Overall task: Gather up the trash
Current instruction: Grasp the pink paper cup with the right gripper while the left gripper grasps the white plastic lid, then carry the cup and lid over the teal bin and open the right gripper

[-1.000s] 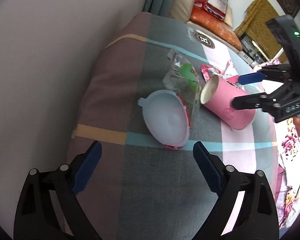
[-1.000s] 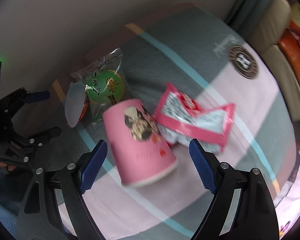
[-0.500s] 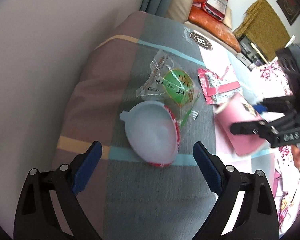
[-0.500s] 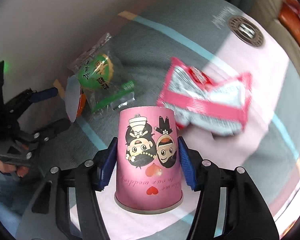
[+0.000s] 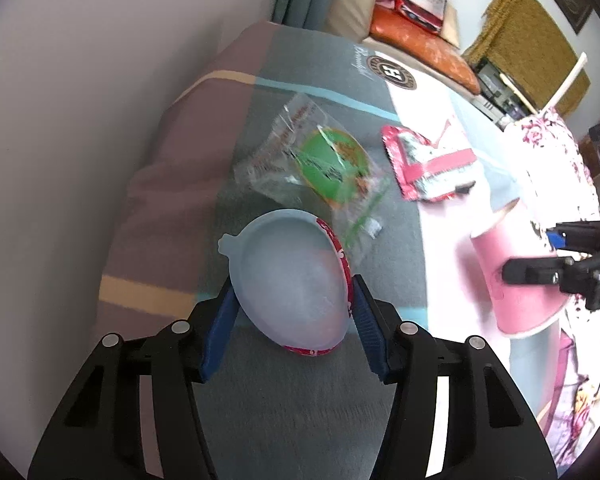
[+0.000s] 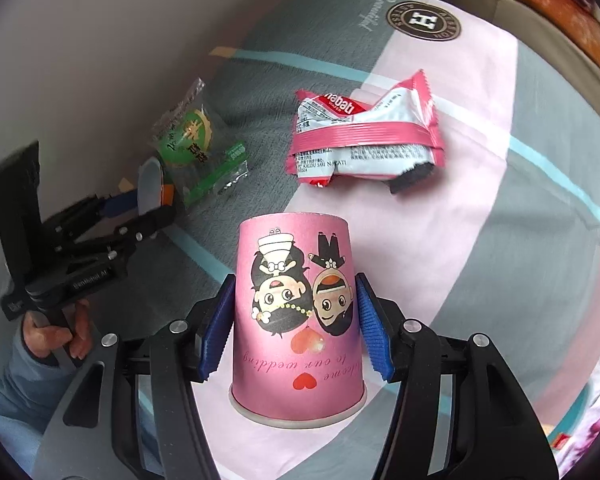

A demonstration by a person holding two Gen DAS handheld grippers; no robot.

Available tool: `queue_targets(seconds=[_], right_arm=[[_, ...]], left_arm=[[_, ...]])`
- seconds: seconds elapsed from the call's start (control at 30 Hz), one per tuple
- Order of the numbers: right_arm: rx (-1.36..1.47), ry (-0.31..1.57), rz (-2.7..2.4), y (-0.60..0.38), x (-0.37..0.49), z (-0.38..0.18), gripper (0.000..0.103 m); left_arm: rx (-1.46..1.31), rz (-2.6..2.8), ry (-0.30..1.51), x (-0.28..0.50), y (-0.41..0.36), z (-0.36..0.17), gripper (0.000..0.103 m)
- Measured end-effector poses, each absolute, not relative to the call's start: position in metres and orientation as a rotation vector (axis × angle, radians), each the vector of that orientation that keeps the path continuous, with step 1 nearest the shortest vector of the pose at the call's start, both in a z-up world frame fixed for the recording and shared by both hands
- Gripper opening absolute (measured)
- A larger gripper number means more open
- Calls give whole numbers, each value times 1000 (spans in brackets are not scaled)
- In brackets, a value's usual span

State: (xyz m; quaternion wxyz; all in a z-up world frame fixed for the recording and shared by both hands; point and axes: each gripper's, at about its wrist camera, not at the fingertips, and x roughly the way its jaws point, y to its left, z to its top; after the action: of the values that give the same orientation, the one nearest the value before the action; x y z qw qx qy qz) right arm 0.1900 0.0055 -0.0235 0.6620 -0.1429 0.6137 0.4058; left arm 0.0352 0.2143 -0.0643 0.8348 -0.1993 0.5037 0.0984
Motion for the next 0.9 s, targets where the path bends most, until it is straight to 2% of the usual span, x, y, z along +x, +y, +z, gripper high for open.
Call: queue_targets(seconds=[0.3,0.9], right_arm=[[-126,1370,863,-42,182,-20,55],[210,1283,675,-181,159,-16,55]], left_arm=[[-392,136,1084,22,171,-58,57],[-257,-54,1065,45,47,-35,57]])
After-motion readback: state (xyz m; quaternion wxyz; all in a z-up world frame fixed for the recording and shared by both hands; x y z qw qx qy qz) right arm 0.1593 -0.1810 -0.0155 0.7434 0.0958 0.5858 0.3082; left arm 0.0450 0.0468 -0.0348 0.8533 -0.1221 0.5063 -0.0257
